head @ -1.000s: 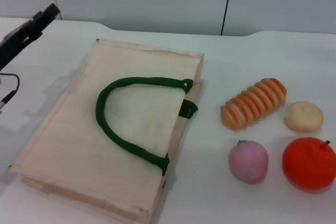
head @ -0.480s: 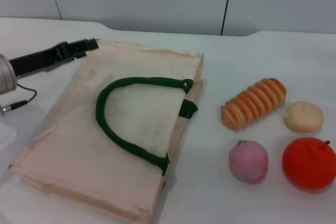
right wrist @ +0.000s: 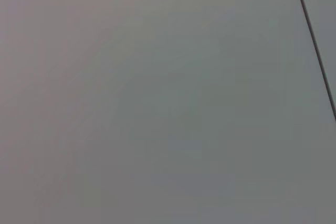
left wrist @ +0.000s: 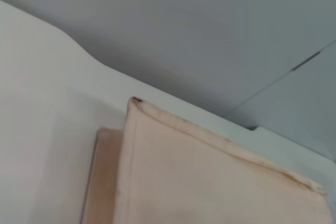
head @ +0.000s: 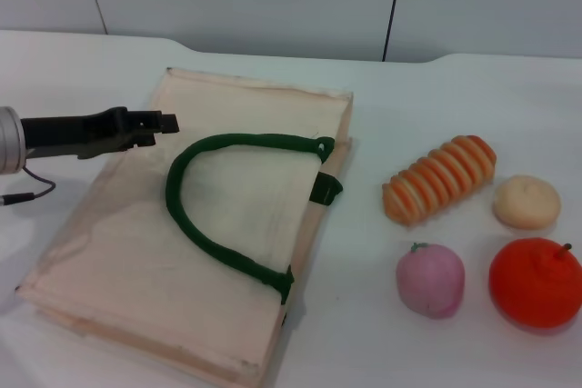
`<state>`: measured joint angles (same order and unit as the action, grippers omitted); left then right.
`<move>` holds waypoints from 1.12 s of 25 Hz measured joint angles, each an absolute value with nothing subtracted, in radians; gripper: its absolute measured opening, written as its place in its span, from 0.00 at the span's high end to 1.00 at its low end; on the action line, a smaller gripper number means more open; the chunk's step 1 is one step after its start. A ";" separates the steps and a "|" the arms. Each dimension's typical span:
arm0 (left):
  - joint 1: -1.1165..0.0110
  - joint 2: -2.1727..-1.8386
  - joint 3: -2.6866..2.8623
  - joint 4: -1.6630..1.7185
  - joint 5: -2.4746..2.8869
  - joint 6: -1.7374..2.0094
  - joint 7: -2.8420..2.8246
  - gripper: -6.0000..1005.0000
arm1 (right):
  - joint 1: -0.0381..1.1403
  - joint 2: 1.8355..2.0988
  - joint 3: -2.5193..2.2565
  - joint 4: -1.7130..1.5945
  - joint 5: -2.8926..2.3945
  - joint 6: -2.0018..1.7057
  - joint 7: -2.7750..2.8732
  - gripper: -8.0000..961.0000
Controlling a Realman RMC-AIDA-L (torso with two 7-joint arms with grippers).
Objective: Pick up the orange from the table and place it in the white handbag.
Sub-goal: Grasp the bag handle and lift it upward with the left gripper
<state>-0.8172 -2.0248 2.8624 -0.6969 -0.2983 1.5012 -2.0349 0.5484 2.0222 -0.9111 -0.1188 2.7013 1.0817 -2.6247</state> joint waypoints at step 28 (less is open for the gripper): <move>-0.899 -2.023 2.864 -0.699 -0.070 1.508 -2.108 0.43 | 0.554 2.022 -0.910 -0.118 2.709 1.082 -2.624 0.07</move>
